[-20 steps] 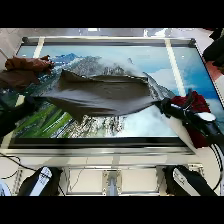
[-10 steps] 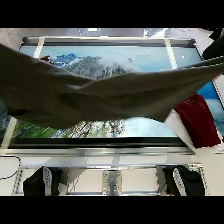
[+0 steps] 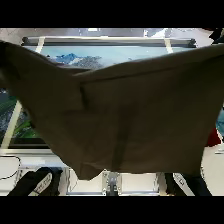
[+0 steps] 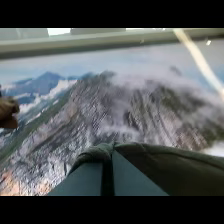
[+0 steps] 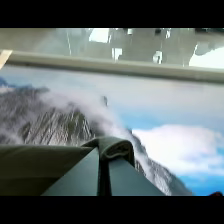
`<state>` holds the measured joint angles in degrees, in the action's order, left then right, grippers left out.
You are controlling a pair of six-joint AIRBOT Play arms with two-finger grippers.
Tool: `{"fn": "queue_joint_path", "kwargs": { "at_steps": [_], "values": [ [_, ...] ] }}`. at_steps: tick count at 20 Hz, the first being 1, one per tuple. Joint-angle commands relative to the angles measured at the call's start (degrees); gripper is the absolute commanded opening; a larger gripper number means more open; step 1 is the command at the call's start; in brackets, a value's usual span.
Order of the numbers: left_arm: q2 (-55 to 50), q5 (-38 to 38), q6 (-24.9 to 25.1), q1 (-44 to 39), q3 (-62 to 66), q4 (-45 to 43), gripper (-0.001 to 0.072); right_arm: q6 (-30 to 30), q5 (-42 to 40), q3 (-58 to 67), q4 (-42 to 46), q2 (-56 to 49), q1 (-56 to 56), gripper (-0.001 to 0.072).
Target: Fold the shirts.
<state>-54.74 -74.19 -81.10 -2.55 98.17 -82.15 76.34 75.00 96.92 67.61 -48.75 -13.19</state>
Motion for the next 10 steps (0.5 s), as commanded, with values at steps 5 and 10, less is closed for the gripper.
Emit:
{"fn": "queue_joint_path", "kwargs": {
  "at_steps": [5,10],
  "values": [
    [-37.5,2.1,-0.3,1.7,0.7,-8.5,0.0012,-0.9,2.1,-10.4,-1.9,-32.5,0.2,0.0009],
    [-50.9,11.3,-0.4,2.3,0.7,-12.0,0.0012,1.6,-13.7,-10.3,-7.2,-47.4,0.2,0.0009]
  ]
}}
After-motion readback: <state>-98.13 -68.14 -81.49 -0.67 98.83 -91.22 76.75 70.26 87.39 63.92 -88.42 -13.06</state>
